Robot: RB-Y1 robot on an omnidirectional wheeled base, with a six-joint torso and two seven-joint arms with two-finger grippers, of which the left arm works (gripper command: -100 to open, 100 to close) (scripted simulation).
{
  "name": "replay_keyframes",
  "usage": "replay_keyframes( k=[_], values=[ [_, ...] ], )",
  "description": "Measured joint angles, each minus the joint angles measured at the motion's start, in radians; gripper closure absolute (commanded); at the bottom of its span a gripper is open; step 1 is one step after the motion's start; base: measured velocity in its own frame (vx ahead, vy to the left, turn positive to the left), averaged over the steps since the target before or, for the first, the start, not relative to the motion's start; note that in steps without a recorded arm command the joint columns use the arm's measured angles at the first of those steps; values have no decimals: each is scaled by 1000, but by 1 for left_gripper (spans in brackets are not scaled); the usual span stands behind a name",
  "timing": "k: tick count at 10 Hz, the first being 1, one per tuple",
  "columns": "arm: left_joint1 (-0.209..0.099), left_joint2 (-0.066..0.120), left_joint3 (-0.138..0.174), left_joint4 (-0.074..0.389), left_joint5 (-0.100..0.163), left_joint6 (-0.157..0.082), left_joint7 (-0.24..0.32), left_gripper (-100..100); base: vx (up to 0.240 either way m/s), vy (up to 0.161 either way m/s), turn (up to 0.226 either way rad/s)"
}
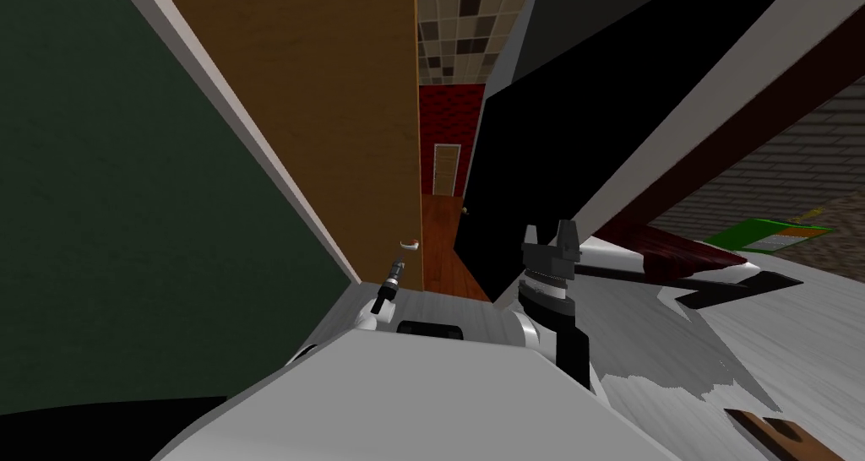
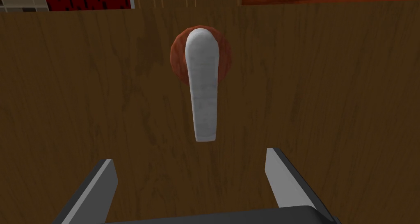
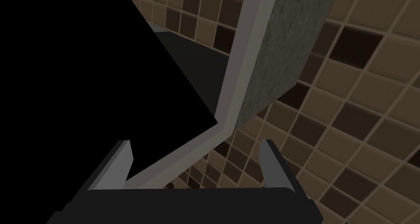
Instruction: Push the door open
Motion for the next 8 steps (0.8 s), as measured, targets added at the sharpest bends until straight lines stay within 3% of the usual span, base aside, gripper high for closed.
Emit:
replay_keyframes(
  k=[6,7,8],
  values=[
    [-7,-6,13,18,6,-7,-9,-100,190,1,-24],
    [-7,-6,14,18,6,-7,-10,100,-14,0,5],
    [-7,-6,13,18,6,-7,-9,100,-31,4,-6]
  ],
)
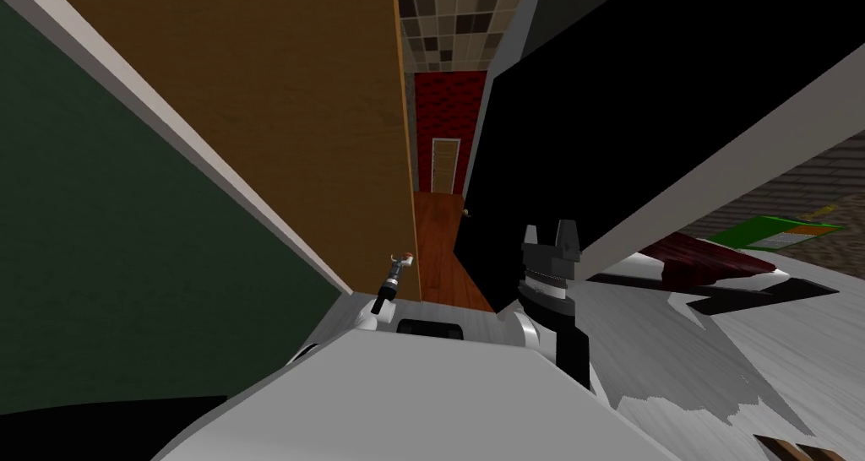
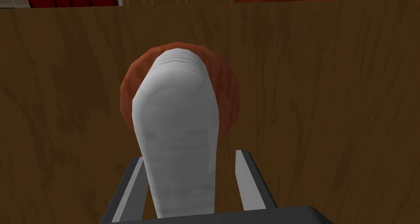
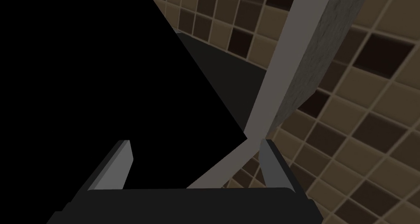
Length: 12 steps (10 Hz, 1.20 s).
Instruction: Push the door open
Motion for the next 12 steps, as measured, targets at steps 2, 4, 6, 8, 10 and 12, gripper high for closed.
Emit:
replay_keyframes(
  k=[2,4,6,8,10,12],
  values=[
    [-5,3,2,-2,0,0,0,100,-8,3,-9],
    [-5,2,2,-2,1,2,0,100,0,0,0],
    [-8,0,7,17,3,-4,-6,100,139,-27,40],
    [-5,2,12,20,6,-5,-11,100,118,-33,23],
    [-2,-1,21,16,11,0,-22,100,197,-38,66],
    [-3,1,36,10,19,4,-36,100,203,-42,63]
  ],
)
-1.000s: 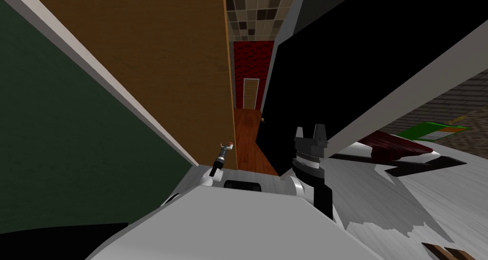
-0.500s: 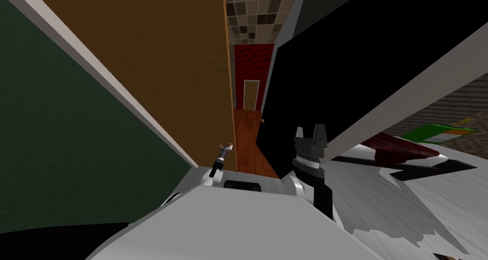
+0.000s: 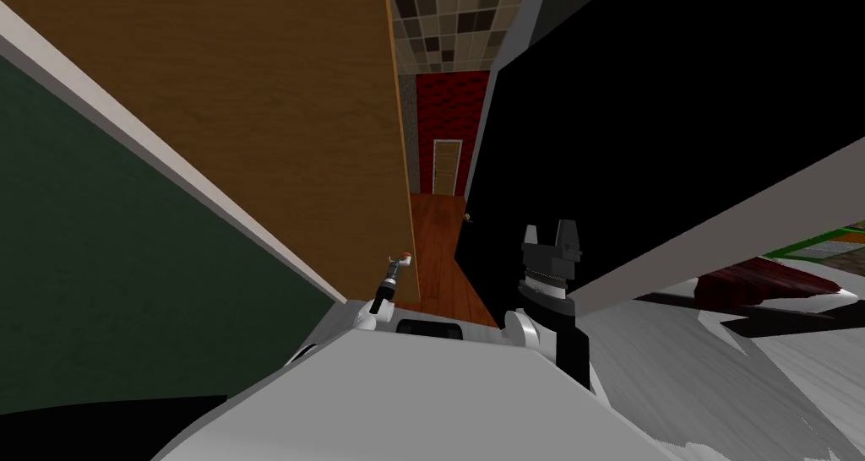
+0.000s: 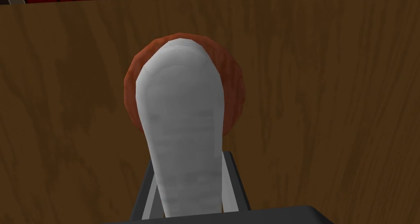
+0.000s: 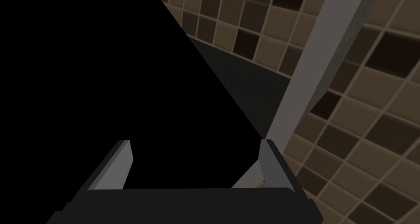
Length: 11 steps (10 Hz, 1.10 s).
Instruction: Push the door open
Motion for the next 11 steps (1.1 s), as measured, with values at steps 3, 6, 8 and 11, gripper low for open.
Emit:
replay_keyframes(
  k=[3,6,8,11],
  values=[
    [-30,-2,32,40,16,-24,-26,100,129,-34,38],
    [-33,-6,54,47,27,-20,-46,100,115,-36,65],
    [-18,-4,56,16,27,-11,-48,100,71,-38,64],
    [0,-20,90,-3,43,8,-81,100,188,-64,102]
  ],
)
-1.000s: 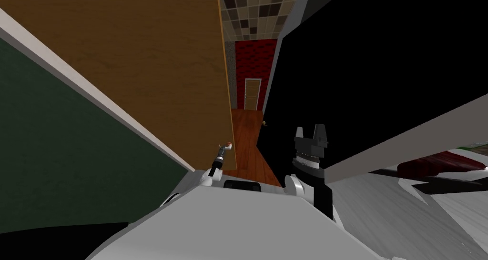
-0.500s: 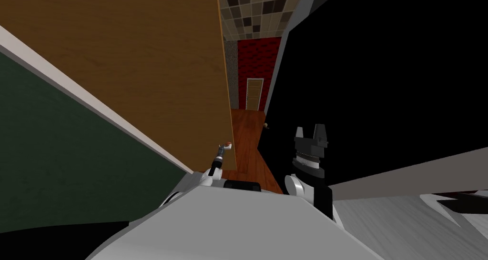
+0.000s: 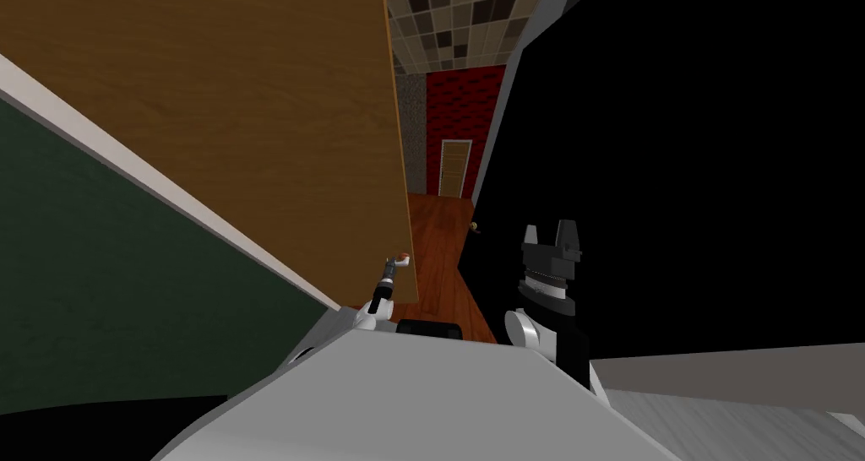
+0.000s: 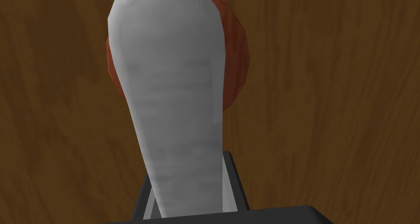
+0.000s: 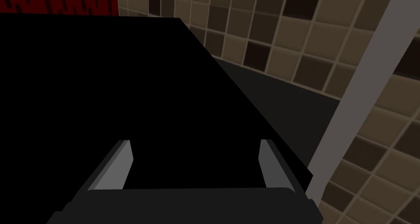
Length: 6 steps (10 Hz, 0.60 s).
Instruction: Push the door open
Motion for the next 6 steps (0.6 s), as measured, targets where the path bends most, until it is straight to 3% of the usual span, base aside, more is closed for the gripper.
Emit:
replay_keyframes(
  k=[1,2,4,6],
  values=[
    [-20,0,14,35,7,-19,-8,100,199,-65,75],
    [-23,-4,28,38,14,-25,-18,100,216,-58,102],
    [-52,-5,51,75,26,-43,-34,100,94,-29,21],
    [-28,-8,50,25,24,-26,-36,100,51,-15,47]
  ],
)
